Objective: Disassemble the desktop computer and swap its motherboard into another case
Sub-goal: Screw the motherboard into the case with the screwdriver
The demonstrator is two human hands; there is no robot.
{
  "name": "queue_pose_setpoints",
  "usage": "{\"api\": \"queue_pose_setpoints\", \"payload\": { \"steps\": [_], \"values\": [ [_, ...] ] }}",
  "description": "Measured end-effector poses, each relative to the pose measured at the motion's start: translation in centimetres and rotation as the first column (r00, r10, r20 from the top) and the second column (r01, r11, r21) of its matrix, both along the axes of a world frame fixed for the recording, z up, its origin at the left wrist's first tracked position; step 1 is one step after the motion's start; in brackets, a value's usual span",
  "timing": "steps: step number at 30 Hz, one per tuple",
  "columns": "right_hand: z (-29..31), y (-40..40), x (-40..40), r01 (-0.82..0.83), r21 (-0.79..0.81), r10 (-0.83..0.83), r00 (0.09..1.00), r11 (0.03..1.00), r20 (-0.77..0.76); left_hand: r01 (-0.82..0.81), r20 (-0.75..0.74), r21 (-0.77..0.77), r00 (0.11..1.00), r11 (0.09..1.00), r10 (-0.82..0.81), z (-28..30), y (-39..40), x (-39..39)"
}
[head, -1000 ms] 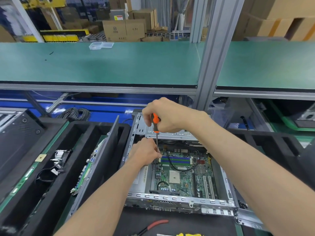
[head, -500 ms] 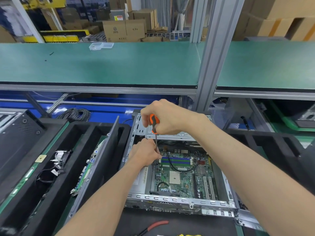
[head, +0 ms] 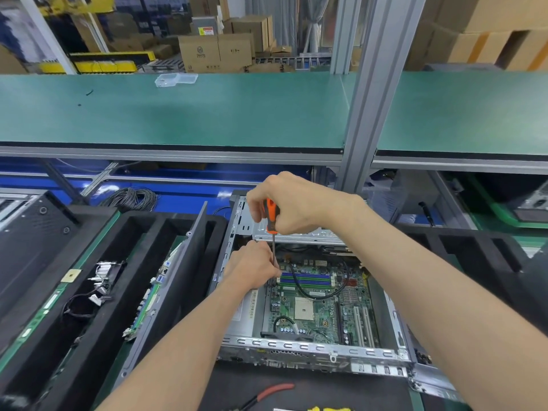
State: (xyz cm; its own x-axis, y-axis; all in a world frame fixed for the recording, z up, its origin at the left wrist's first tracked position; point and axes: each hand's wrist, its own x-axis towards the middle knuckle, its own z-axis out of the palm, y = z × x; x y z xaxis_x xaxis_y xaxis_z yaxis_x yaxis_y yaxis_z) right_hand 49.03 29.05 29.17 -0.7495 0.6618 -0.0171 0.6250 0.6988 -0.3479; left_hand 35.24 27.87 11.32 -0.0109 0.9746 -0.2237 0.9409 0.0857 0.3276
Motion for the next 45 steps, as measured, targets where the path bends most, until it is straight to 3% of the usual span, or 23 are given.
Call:
{"api": "queue_pose_setpoints", "payload": {
  "steps": [5, 14, 19, 26, 28, 32, 40, 45],
  "values": [
    [-1.2, 0.0, -0.6, 0.221, 0.322, -0.256, 0.964, 0.921, 0.073, 0.011, -0.011, -0.016, 1.000, 1.000, -0.011, 0.1, 0.0, 0.1],
    [-0.2, 0.2, 0.0, 0.022, -0.007, -0.022, 0.999, 1.000, 0.027, 0.001, -0.002, -0.009, 1.000, 1.000, -0.001, 0.1, 0.0, 0.2],
    [-1.2, -0.1, -0.7, 0.229, 0.340, -0.278, 0.955, 0.912, 0.103, 0.012, -0.025, -0.017, 1.000, 1.000, -0.012, 0.2, 0.0, 0.2],
    [-0.4, -0.1, -0.2, 0.021, 0.026, -0.021, 0.999, 0.999, 0.027, -0.005, -0.005, -0.008, 1.000, 1.000, 0.005, 0.0, -0.1, 0.0],
    [-0.6, -0.2, 0.1, 0.062, 0.060, -0.062, 0.998, 0.996, 0.000, 0.010, -0.012, -0.010, 1.000, 1.000, -0.010, 0.1, 0.0, 0.1],
    [-1.2, -0.1, -0.1, 0.230, 0.326, -0.267, 0.961, 0.917, 0.071, 0.028, -0.029, -0.016, 0.999, 0.999, -0.028, 0.2, 0.0, 0.3],
    [0.1, 0.1, -0.1, 0.027, 0.018, -0.027, 0.999, 0.999, 0.029, 0.029, -0.018, -0.061, 0.999, 0.998, -0.031, 0.2, 0.1, 0.1],
    [-0.7, 0.7, -1.3, 0.202, 0.257, -0.235, 0.966, 0.945, 0.107, 0.055, -0.051, -0.091, 0.997, 0.994, -0.060, -0.2, 0.3, 0.1]
  ]
}}
